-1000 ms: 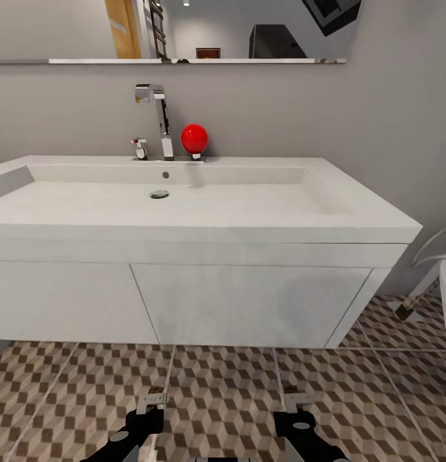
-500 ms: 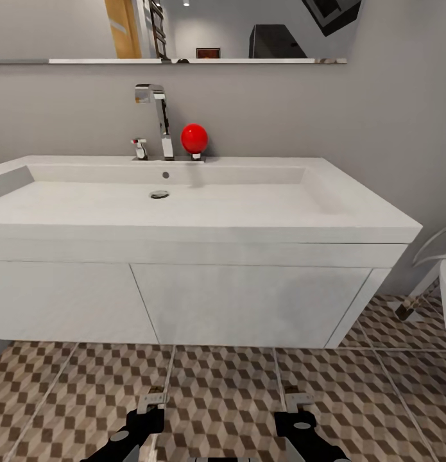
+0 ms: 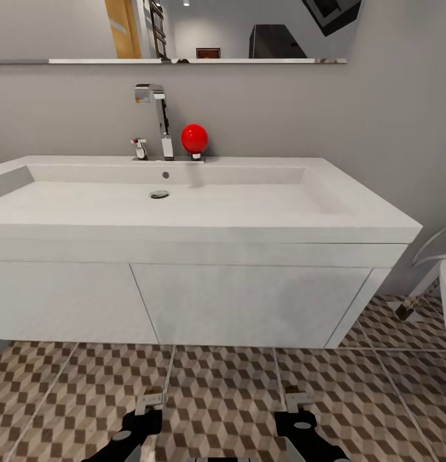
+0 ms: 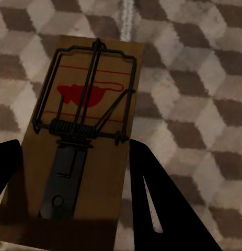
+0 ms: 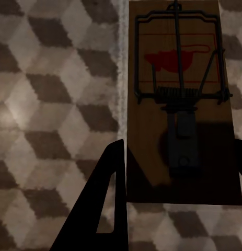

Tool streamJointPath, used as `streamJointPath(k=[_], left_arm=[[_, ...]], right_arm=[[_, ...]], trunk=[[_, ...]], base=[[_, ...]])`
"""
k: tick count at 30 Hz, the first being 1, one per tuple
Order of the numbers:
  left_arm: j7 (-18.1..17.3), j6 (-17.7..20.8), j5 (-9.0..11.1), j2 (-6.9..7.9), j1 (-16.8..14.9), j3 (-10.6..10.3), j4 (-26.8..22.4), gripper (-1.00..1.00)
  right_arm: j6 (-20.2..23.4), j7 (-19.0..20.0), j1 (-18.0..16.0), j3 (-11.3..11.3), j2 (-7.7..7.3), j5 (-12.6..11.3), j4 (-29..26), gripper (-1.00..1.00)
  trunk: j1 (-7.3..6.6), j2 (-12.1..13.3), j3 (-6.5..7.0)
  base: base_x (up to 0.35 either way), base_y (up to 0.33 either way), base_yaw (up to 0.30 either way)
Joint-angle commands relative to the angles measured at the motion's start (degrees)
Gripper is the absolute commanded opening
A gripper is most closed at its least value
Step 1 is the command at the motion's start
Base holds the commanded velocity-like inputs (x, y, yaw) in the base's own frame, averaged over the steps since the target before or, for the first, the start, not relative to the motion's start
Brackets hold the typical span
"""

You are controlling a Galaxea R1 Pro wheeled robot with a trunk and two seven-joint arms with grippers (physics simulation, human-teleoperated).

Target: Take the four mousetraps from the cabinet in the bathroom and place them on the bathroom floor. Make sure all four end up on the same floor surface, and ensure that at least two of them are either under or directly next to the same bathroom sink.

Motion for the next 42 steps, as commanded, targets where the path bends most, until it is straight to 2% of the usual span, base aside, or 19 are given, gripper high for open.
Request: streamJointPath(k=[1,7,18,30,37,42], left_arm=[[0.65,0.21,0.17,0.02,-0.02,-0.52,-0.04,-1.00],[1.03,1.64,0.05,-0.02,-0.02,-0.57,-0.09,-1.00],[0.89,1.85,0.03,0.03,-0.02,-0.68,-0.09,-1.00],[0.76,1.86,0.03,0.04,-0.02,-0.76,-0.54,-1.00],[0.75,1.86,0.03,0.04,-0.02,-0.77,-0.68,-1.00],[0.75,1.86,0.05,0.04,-0.02,-0.77,-0.70,-1.00]], right_arm=[[0.13,-0.23,-0.02,0.13,0.00,0.22,-0.01,-1.00],[0.18,-0.23,-0.02,0.09,-0.02,0.21,-0.01,-1.00],[0.19,-0.23,-0.02,0.08,0.05,0.19,-0.01,-1.00],[0.14,-0.23,-0.02,0.08,0.10,0.19,-0.01,-1.00],[0.10,-0.23,-0.02,0.08,0.00,0.19,-0.01,-1.00],[0.10,-0.23,-0.02,0.08,-0.02,0.19,-0.01,-1.00]], trunk=[[-0.01,-0.02,-0.04],[-0.01,-0.02,-0.04],[0.27,-0.16,-2.48],[0.27,-0.16,-2.48],[0.45,-0.26,-4.03],[0.45,-0.26,-4.03]], base=[[0.000,0.000,0.000],[0.000,0.000,0.000],[0.000,0.000,0.000],[0.000,0.000,0.000],[0.000,0.000,0.000],[0.000,0.000,0.000]])
